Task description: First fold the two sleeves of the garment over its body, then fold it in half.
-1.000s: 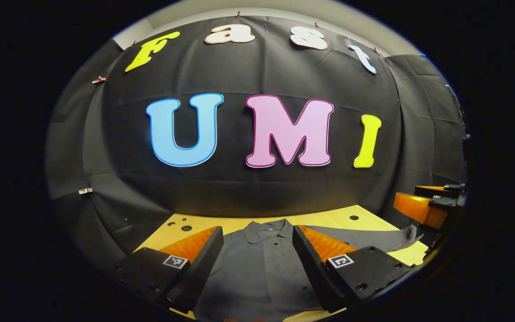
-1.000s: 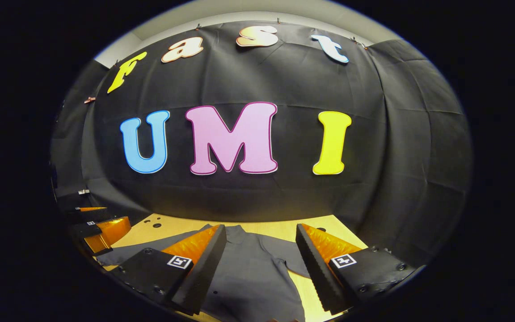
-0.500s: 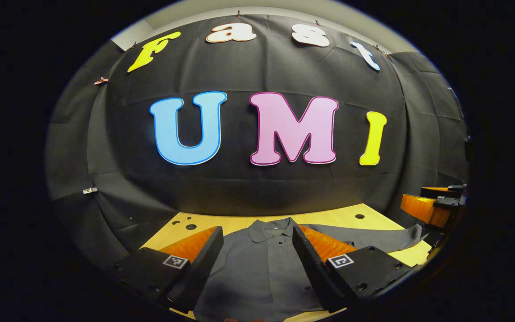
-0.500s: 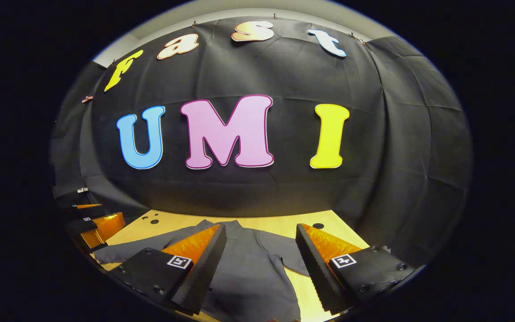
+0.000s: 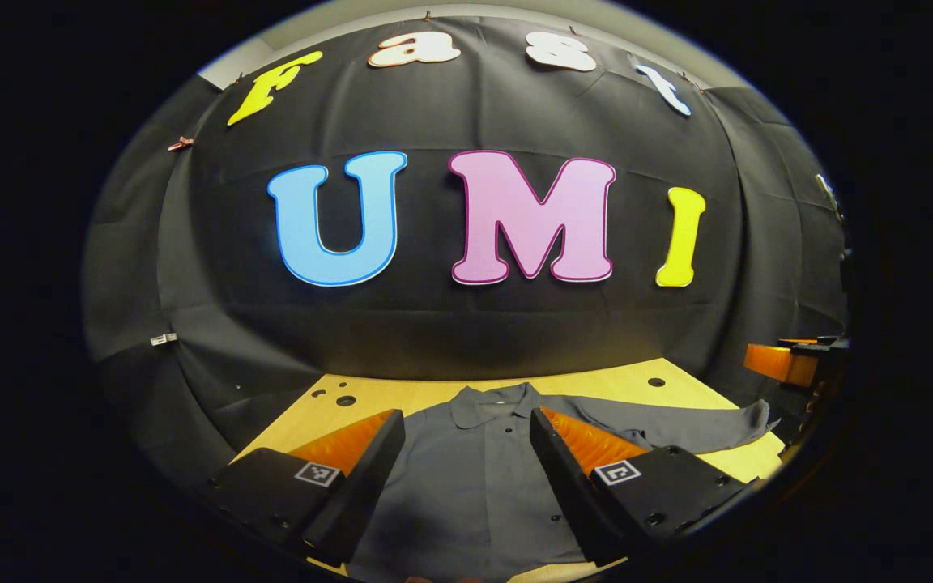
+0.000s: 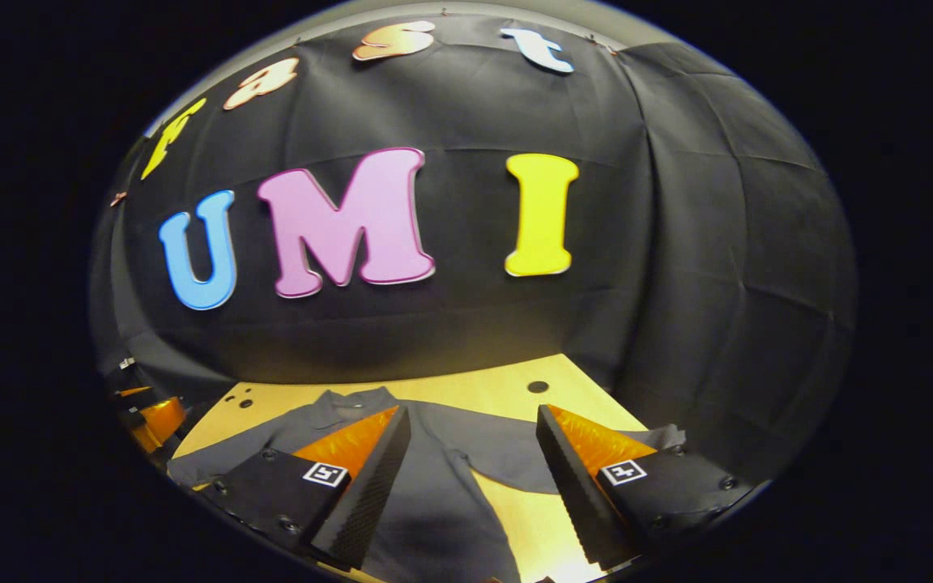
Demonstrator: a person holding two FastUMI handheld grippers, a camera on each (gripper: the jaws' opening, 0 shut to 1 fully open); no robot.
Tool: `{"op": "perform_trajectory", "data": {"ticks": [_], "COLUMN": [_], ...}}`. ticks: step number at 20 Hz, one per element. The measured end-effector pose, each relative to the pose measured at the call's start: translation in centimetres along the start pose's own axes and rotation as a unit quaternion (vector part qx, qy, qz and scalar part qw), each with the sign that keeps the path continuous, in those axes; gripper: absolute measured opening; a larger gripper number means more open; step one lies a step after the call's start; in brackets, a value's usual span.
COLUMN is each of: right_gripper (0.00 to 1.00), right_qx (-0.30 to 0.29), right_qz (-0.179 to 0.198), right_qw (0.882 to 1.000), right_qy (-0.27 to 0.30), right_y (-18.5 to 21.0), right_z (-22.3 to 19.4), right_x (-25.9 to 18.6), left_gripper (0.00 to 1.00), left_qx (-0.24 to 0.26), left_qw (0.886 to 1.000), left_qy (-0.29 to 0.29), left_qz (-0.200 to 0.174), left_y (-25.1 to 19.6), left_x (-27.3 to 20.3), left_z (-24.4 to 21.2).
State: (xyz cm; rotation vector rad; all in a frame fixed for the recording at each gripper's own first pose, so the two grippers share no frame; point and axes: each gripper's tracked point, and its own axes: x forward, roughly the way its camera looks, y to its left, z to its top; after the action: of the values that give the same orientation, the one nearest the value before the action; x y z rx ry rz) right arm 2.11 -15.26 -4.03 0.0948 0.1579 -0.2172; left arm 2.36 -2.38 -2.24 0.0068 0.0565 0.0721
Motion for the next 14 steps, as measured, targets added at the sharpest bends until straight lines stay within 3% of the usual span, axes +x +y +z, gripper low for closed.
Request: {"op": "perform_trajectory", "data": {"ticks": [5, 14], "right_gripper": [0.99, 0.99], "right_qx": [0.058, 0.073], "right_qz": [-0.060, -0.149], "right_qw": [0.996, 0.979], "right_qy": [0.036, 0.119], "right_y": [-7.1, -20.2], "right_z": [-1.4, -7.0], "right_x": [2.7, 6.8], "left_gripper": [0.98, 0.98], "left_qx": [-0.003, -0.006], "left_qw": [0.999, 0.996], "left_qy": [0.026, 0.047], "left_qz": [0.021, 0.074], "left_y": [-0.5, -2.5], "left_x": [0.5, -0.1], "left_z": [-1.9, -3.5]}}
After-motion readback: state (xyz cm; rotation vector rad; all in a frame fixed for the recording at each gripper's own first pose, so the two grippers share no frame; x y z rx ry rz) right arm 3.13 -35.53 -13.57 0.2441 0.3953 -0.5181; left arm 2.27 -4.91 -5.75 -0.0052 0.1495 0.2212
